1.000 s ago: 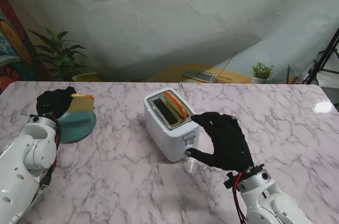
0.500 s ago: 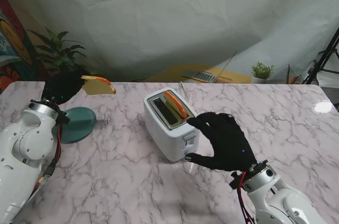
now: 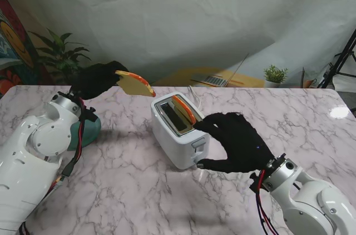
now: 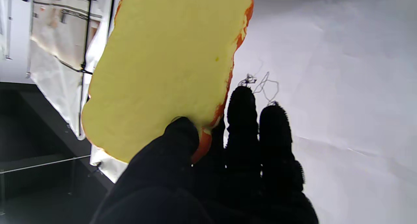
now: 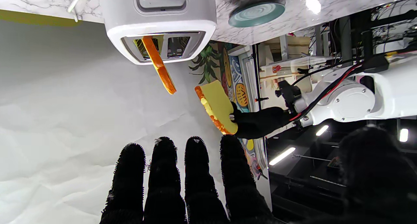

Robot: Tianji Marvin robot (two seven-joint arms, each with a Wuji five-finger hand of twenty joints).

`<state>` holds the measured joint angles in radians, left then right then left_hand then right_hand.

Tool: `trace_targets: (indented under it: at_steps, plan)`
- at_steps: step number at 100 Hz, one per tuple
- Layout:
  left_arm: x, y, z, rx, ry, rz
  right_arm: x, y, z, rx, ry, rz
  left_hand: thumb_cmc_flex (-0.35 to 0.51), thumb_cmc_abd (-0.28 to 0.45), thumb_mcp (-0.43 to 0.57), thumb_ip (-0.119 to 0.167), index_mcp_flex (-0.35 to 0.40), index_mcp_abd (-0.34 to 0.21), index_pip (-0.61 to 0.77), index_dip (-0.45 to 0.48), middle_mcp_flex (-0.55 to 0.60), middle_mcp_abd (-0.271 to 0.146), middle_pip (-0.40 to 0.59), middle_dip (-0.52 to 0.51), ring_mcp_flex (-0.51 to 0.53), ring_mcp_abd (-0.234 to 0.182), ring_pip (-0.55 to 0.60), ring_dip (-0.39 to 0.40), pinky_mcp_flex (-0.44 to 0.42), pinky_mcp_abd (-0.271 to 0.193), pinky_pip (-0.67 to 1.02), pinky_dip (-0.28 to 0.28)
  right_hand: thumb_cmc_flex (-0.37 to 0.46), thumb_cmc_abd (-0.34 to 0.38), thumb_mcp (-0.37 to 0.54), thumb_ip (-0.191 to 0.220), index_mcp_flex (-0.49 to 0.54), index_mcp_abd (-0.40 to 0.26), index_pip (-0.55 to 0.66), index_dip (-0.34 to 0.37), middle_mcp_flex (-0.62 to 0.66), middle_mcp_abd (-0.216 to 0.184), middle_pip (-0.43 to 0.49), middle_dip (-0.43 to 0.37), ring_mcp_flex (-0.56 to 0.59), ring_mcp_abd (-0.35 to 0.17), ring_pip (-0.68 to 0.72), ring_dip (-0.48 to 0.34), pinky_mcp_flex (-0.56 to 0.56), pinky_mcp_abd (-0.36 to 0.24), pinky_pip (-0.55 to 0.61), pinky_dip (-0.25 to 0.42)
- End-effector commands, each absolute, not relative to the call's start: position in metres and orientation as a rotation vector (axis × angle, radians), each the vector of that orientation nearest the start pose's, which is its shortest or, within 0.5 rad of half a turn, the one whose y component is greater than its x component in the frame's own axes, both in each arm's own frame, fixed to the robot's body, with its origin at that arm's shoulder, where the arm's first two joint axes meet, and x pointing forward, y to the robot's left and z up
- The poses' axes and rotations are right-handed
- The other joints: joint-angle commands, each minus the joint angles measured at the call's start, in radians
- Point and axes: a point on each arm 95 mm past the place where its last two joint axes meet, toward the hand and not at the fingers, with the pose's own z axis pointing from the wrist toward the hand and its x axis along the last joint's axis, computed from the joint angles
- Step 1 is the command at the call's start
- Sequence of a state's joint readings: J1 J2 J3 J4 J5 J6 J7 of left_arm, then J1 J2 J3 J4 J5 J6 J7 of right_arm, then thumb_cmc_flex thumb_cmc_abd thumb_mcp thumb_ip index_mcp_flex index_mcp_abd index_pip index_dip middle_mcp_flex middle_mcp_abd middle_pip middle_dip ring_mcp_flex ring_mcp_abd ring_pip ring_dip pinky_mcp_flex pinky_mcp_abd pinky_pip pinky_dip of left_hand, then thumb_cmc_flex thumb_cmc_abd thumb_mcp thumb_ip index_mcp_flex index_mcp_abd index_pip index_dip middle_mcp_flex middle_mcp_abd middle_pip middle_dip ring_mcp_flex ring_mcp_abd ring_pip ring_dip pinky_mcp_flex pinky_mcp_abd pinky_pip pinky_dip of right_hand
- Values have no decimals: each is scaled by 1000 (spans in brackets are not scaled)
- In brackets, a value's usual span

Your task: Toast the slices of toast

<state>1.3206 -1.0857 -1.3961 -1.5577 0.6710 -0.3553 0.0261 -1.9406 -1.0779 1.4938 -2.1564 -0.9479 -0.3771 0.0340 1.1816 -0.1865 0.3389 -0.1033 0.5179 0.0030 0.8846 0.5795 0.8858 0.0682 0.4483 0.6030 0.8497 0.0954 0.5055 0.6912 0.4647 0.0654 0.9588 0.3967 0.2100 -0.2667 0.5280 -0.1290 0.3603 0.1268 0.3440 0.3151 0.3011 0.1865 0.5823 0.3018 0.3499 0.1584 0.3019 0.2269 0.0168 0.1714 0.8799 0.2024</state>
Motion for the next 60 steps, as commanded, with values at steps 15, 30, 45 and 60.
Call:
trace_targets:
  at_steps: [15,30,45,60]
  plan:
    - [477,27,-179,-942,1298,-2050,303,20,-193,784,1582,1898,69,-44,156,32,163,-181,306,203,82,-132,51,6,35,-15,-47,23,2,-36,7,-47,-31,34,-24,5,-35,5,-26,-4,-47,-12,-20,-9,-30,-16,-48,-20,-23,-45,-29,-22]
    - [474,17,-178,-909,1378,-2102,305,21,-197,777,1595,1896,45,-75,211,20,191,-201,306,218,97,-138,49,-2,46,-13,-54,28,5,-28,10,-63,-31,38,-30,6,-35,5,-27,-2,-46,-11,-18,-9,-28,-15,-47,-20,-22,-43,-29,-22]
    - [468,12,-176,-867,1457,-2119,308,19,-197,786,1606,1883,41,-93,223,16,214,-216,310,221,107,-151,42,-12,51,-17,-67,19,0,-31,8,-68,-30,40,-35,6,-36,6,-28,0,-46,-11,-17,-10,-29,-15,-48,-21,-22,-44,-29,-23]
    - [461,8,-178,-826,1516,-2128,311,16,-196,787,1620,1869,35,-96,230,13,219,-219,308,222,111,-156,39,-17,54,-22,-72,17,0,-32,9,-68,-30,42,-39,7,-38,6,-30,0,-48,-9,-17,-11,-29,-17,-48,-21,-22,-43,-29,-24]
